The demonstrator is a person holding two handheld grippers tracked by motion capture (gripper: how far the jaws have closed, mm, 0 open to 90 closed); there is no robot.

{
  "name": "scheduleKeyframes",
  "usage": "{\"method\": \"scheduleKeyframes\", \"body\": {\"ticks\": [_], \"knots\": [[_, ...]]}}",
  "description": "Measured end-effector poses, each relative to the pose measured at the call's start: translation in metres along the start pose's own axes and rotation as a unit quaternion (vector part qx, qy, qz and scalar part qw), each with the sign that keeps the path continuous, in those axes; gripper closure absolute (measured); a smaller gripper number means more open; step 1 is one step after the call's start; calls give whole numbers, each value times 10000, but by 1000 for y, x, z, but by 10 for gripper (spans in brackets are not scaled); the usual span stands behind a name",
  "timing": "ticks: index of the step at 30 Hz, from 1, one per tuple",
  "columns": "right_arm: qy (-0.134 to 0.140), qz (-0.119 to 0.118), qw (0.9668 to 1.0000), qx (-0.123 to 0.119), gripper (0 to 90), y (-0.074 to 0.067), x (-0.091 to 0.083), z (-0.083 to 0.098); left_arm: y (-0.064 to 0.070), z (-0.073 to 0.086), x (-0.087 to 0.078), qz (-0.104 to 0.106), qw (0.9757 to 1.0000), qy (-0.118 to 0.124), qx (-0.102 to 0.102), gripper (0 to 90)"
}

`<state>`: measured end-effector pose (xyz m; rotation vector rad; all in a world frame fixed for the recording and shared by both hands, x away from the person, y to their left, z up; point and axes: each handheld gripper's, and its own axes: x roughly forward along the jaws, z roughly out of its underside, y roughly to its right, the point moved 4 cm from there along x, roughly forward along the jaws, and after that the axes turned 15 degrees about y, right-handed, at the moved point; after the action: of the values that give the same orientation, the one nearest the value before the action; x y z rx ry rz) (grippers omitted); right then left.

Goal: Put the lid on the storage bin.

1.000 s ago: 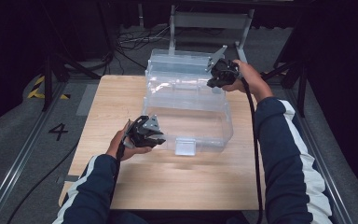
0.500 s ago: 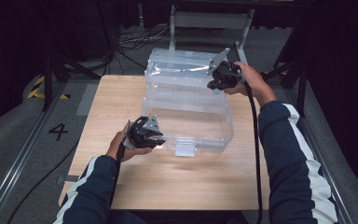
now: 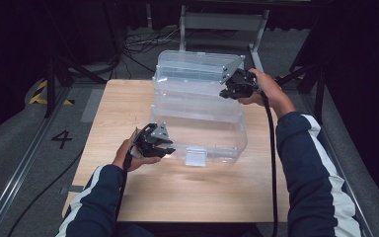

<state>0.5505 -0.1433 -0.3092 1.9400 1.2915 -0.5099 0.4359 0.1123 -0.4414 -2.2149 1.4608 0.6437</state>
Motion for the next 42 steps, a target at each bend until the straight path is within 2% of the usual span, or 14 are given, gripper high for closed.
{"method": "scheduleKeyframes", "body": {"ticks": [21, 31, 34, 35, 36, 37, 38, 42], "knots": [[90, -15, 9999, -57, 891, -17, -9, -1, 0, -1, 0, 17, 10000, -48, -5, 682], [121, -5, 9999, -63, 887, -27, -12, -1, 1, -2, 1, -44, 9996, -232, 141, 674], [146, 35, 9998, -100, 884, -29, -13, 0, 1, -2, 2, -67, 9991, -363, 215, 674], [145, 45, 9998, -87, 883, -31, -13, 0, 1, -4, 3, -84, 9972, -655, 352, 675], [156, 60, 9998, -108, 883, -31, -13, 0, 2, -5, 4, -96, 9956, -818, 442, 676], [156, 60, 9998, -108, 883, -31, -13, 0, 2, -5, 4, -96, 9956, -818, 442, 676], [162, 71, 9998, -117, 882, -32, -13, 0, 2, -6, 5, -107, 9944, -930, 489, 676], [235, 109, 9996, -93, 878, -33, -14, 1, 0, -6, 5, -23, 9940, -1002, 436, 691]]}}
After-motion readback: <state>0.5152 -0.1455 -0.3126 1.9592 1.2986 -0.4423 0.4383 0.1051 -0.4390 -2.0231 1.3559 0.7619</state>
